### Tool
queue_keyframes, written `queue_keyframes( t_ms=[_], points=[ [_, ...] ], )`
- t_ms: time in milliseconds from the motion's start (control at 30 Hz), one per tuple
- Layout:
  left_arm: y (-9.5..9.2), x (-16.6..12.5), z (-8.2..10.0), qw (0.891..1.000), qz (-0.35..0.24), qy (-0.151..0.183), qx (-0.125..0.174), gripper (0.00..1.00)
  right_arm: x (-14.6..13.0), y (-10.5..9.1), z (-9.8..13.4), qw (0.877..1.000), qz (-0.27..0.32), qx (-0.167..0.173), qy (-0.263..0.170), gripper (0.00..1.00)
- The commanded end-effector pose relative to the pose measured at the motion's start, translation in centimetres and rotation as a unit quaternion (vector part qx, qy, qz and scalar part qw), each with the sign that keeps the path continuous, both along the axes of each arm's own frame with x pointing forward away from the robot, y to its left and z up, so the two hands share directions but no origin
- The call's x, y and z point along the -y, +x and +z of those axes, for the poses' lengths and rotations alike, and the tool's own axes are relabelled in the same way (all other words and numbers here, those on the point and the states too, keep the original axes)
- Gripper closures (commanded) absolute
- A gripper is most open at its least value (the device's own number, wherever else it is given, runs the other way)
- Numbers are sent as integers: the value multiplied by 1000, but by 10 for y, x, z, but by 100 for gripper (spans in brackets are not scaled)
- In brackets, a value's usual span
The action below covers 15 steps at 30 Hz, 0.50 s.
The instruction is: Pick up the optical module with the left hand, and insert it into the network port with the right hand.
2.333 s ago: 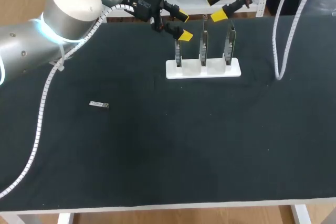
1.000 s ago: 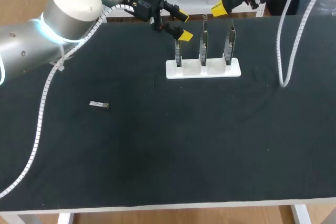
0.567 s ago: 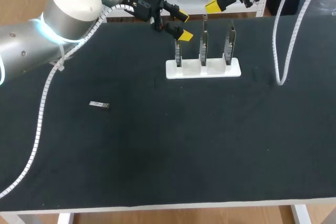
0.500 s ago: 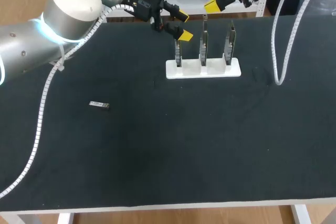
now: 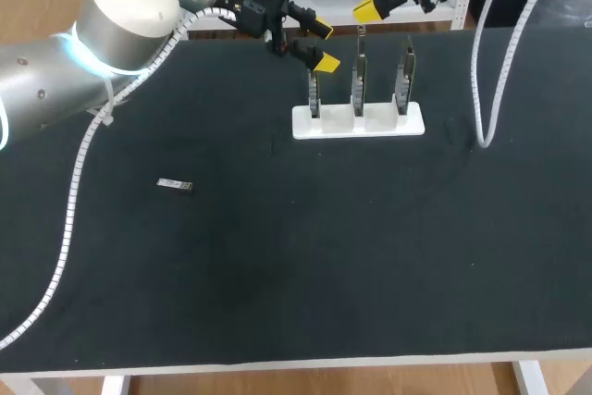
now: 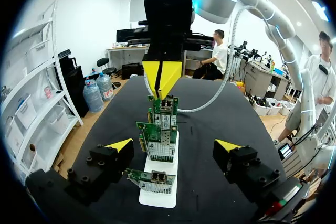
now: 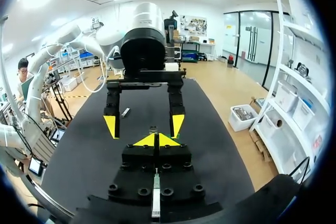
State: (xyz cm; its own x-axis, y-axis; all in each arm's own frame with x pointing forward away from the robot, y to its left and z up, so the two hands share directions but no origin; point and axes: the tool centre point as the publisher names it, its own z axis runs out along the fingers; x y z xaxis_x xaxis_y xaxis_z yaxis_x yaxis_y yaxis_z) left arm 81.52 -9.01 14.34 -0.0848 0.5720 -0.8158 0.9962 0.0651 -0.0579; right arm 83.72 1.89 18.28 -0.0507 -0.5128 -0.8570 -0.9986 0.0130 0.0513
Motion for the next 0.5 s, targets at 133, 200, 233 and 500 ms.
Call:
queue_keyframes(
  t_ms=[133, 200, 233, 500],
  points=[
    [1, 1, 0, 1000, 0, 2, -1, 0, 0, 7, -3, 1000, 6, -8, -3, 100],
    [1, 1, 0, 1000, 0, 2, -1, 0, 0, 7, -5, 1000, 6, -10, -5, 100],
    [1, 1, 0, 1000, 0, 2, -1, 0, 0, 7, -5, 1000, 6, -11, -5, 100],
    [1, 1, 0, 1000, 0, 2, -1, 0, 1, 6, -8, 1000, 7, -16, -8, 100]
  ],
)
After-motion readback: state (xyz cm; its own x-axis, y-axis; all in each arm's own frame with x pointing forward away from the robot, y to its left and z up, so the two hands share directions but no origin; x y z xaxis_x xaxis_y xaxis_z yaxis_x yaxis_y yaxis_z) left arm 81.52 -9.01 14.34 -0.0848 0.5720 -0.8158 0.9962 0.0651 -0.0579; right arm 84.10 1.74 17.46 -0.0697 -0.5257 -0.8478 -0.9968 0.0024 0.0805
